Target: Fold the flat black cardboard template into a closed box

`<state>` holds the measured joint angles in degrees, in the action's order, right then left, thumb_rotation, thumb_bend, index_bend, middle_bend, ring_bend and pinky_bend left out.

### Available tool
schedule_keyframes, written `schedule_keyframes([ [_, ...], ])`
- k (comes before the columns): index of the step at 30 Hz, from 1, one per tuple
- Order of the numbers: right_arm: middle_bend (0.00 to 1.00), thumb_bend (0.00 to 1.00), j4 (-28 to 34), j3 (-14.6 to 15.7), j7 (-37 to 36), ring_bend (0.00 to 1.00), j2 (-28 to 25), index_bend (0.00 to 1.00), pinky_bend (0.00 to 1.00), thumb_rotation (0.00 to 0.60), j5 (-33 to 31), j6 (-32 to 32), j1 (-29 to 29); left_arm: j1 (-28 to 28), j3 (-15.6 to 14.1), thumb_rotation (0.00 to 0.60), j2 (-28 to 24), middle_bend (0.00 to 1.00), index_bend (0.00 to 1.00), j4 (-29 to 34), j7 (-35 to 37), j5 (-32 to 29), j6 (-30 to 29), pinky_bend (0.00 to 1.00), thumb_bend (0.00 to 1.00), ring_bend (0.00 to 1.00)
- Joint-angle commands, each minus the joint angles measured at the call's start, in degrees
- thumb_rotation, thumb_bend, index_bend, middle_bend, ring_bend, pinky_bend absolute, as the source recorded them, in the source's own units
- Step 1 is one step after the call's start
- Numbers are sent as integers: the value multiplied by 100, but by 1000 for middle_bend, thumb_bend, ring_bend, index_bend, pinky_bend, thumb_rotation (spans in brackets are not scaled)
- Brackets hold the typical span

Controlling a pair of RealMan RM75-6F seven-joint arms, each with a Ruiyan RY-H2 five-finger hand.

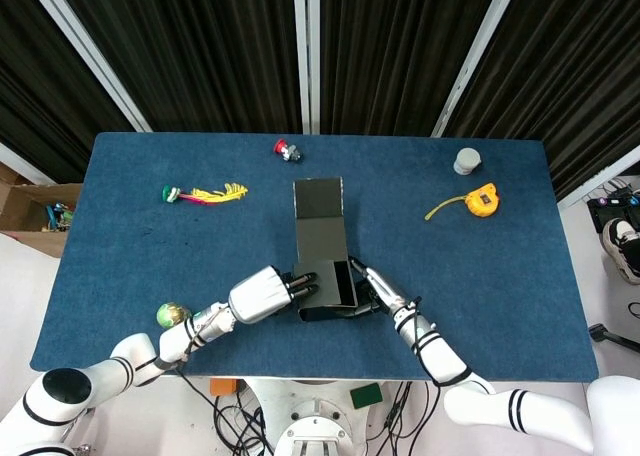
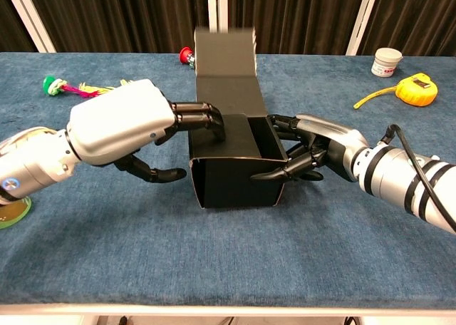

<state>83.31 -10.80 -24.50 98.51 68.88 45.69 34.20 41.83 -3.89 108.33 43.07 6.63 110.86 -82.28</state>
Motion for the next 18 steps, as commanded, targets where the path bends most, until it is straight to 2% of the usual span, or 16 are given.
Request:
schedule_keyframes([
  [1,414,431,-51,32,4,754,30,322,1000,600,36,28,-20,0,-92,600,78,276,313,-112,-29,5,3,1000,229,680],
  [18,401,433,-131,153,59,754,84,309,1000,600,341,209,-72,53,-308,600,-80,377,382,152,-372,16,-78,1000,231,682],
])
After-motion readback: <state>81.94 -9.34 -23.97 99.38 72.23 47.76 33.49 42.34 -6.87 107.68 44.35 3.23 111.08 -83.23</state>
